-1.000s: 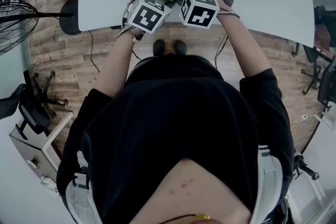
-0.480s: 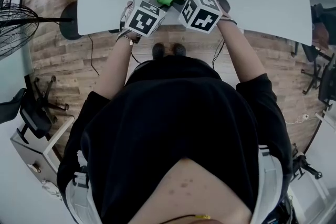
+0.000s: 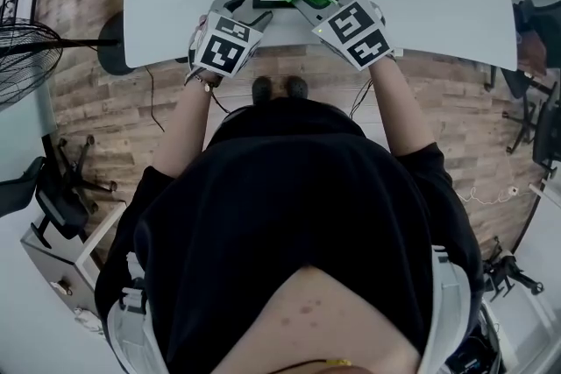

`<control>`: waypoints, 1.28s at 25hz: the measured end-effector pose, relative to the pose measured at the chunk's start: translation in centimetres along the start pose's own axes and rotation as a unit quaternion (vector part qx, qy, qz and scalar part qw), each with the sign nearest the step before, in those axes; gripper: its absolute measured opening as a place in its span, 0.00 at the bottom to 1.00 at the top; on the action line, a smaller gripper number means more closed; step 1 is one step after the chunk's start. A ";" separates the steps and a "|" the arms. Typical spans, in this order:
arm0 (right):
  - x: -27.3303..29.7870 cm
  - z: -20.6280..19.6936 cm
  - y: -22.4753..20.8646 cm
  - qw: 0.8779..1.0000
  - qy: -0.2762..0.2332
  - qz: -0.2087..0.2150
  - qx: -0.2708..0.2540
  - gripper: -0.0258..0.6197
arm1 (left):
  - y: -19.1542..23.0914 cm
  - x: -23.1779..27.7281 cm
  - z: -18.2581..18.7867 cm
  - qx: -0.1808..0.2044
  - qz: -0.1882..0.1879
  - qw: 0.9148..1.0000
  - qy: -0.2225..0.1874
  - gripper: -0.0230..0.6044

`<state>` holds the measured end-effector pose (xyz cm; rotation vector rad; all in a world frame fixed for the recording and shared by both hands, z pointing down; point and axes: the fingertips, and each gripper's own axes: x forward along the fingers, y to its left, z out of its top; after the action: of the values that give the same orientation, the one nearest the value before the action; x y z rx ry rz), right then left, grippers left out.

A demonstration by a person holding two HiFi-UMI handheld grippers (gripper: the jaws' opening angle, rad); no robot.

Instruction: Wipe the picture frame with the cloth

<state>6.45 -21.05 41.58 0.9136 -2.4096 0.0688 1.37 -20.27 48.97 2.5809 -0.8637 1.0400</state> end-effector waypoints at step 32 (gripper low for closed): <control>-10.5 8.6 -3.2 0.941 -0.271 -0.132 0.152 0.19 | 1.1 -11.5 11.7 -0.021 0.076 0.955 -0.287 0.18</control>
<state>10.71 -19.27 28.45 1.5642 -2.7926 0.1024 0.64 -20.90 32.57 2.8531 -1.2065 0.2733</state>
